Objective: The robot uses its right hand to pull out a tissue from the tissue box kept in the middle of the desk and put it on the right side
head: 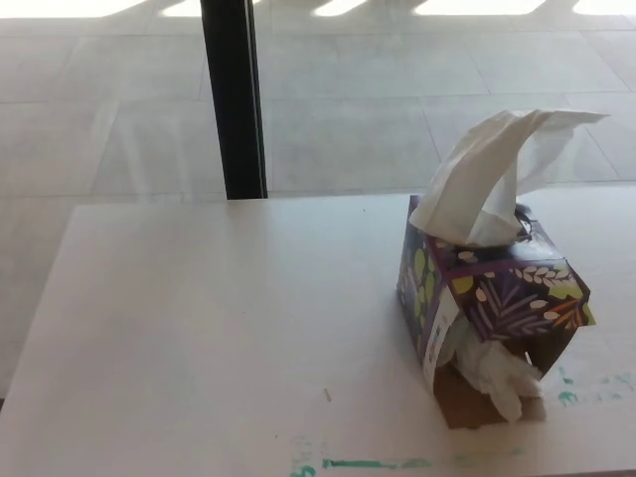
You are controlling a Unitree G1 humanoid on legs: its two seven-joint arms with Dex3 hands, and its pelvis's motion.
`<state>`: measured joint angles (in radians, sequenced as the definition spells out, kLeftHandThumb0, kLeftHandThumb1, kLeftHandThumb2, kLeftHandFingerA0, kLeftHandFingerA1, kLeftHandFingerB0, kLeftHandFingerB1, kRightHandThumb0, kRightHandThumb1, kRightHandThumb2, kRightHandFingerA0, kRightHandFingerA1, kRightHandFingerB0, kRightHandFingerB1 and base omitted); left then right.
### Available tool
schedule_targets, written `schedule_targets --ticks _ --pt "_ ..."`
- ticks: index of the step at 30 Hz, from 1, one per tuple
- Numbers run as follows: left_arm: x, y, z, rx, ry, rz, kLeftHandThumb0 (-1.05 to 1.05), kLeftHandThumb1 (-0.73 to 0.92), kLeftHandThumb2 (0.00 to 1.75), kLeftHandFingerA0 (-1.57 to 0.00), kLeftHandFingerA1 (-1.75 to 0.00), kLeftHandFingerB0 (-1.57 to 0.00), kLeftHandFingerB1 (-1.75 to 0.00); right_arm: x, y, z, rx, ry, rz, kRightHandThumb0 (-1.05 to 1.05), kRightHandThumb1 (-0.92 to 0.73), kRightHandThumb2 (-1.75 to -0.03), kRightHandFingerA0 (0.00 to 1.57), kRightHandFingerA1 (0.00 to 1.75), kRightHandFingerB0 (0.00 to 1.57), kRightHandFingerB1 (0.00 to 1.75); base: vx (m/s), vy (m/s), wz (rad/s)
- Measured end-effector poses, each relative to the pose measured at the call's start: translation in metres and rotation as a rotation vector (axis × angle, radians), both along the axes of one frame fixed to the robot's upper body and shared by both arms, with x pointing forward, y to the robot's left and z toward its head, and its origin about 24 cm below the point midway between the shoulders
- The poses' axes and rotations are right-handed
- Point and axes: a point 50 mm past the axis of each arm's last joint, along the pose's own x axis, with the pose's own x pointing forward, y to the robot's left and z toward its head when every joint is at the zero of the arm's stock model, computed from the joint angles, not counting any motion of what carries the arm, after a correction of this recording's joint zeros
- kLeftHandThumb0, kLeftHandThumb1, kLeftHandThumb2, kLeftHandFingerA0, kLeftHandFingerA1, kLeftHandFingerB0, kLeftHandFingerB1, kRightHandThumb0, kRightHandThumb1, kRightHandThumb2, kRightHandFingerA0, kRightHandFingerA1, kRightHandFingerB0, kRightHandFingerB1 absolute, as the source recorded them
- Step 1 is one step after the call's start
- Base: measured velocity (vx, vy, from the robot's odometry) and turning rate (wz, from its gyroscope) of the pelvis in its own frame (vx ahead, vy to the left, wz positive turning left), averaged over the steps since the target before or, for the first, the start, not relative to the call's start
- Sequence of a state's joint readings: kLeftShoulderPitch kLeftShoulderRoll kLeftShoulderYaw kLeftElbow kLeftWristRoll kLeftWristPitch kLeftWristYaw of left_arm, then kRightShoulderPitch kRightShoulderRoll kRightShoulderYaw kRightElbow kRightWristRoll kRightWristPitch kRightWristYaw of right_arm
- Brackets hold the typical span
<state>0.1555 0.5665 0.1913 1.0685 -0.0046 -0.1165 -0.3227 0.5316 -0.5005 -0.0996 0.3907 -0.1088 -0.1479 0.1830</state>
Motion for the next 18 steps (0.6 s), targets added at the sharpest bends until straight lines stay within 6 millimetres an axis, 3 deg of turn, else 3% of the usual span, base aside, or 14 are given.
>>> schedule_targets --ticks 3,7,8,9,11,12,13,14,15,16,18 --pt "0.001 0.001 0.002 -0.019 -0.008 -0.006 -0.64 0.79 0.64 -0.64 -0.86 -0.45 -0.72 0.0 -0.008 0.006 -0.026 0.008 0.001 -0.51 -0.6 -0.57 0.86 0.75 0.49 0.48 0.0 0.0 0.0" --pt "0.004 0.001 0.003 -0.039 -0.02 -0.01 -0.63 0.79 0.64 -0.67 -0.85 -0.47 -0.71 0.01 -0.04 0.035 -0.145 -0.018 -0.047 -0.52 -0.63 -0.59 0.73 0.82 0.44 0.52 0.0 0.0 0.0" --pt "0.004 0.001 0.003 -0.042 -0.021 -0.011 -0.66 0.78 0.63 -0.66 -0.86 -0.49 -0.73 0.013 -0.047 0.043 -0.172 -0.031 -0.057 -0.56 -0.47 -0.88 0.69 0.81 0.38 0.61 0.0 0.0 0.0" --pt "0.005 0.001 0.003 -0.044 -0.023 -0.012 -0.65 0.79 0.64 -0.65 -0.85 -0.49 -0.73 0.017 -0.053 0.051 -0.195 -0.052 -0.067 -0.55 -0.65 -0.59 0.67 0.78 0.4 0.5 0.0 0.0 0.0" --pt "0.005 0.001 0.003 -0.047 -0.026 -0.014 -0.65 0.77 0.63 -0.68 -0.89 -0.51 -0.75 0.031 -0.064 0.077 -0.258 -0.122 -0.073 -0.61 -0.66 -0.6 0.69 0.88 0.35 0.51 0.0 0.0 0.0" --pt "0.006 0.001 0.004 -0.048 -0.03 -0.014 -0.66 0.77 0.63 -0.68 -0.87 -0.52 -0.74 0.039 -0.068 0.092 -0.291 -0.162 -0.071 -0.64 -0.51 -0.92 0.59 0.83 0.28 0.58 0.0 0.0 0.0" --pt "0.006 0.001 0.004 -0.05 -0.034 -0.013 -0.65 0.78 0.63 -0.69 -0.87 -0.52 -0.74 0.049 -0.072 0.108 -0.328 -0.21 -0.065 -0.59 -0.66 -0.6 0.44 0.84 0.23 0.51 0.0 0.0 0.0" --pt "0.006 0.001 0.004 -0.051 -0.035 -0.013 -0.66 0.78 0.63 -0.68 -0.87 -0.51 -0.74 0.057 -0.074 0.123 -0.359 -0.256 -0.058 -0.63 -0.68 -0.6 0.29 0.81 0.14 0.52 0.0 0.0 0.0" --pt "0.006 0.001 0.004 -0.052 -0.036 -0.014 -0.66 0.78 0.63 -0.68 -0.87 -0.51 -0.74 0.066 -0.075 0.14 -0.39 -0.31 -0.048 -0.63 -0.68 -0.6 0.29 0.81 0.14 0.52 0.0 0.0 0.0" --pt "0.006 0.001 0.004 -0.052 -0.036 -0.015 -0.66 0.78 0.64 -0.67 -0.86 -0.51 -0.74 0.074 -0.074 0.155 -0.417 -0.354 -0.036 -0.71 -0.55 -0.91 0.31 0.73 0.09 0.54 0.0 0.0 0.0" --pt "0.006 0.001 0.005 -0.052 -0.036 -0.017 -0.64 0.78 0.63 -0.64 -0.84 -0.51 -0.72 0.09 -0.07 0.182 -0.472 -0.434 0.001 -0.73 -0.55 -0.9 0.25 0.74 0.04 0.54 0.0 0.0 0.0"
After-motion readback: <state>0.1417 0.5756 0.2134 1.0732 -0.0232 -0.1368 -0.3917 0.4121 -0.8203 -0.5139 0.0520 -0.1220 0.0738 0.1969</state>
